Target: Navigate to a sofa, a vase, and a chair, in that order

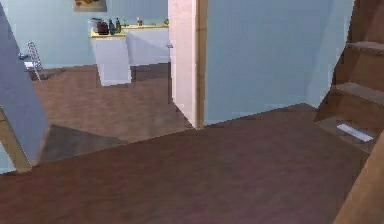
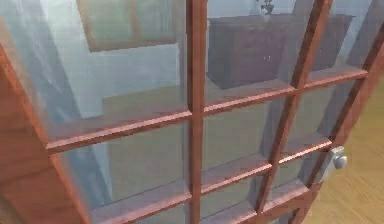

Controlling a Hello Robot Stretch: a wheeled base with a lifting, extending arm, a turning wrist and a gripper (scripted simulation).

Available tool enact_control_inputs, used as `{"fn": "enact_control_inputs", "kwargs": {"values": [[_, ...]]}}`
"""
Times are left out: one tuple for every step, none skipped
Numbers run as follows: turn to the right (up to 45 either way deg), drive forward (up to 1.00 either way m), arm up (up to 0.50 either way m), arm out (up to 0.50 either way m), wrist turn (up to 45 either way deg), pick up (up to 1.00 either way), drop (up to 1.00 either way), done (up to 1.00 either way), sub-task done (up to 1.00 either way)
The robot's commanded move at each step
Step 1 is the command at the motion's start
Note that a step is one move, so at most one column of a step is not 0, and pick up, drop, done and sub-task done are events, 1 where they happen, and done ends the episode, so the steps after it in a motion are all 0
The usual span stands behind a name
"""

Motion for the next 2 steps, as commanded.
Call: {"fn": "enact_control_inputs", "kwargs": {"values": [[-45.0, 0.00, 0.00, 0.00, 0.0, 0.00, 0.00, 0.00, 0.00], [-15.0, 0.00, 0.00, 0.00, 0.0, 0.00, 0.00, 0.00, 0.00]]}}
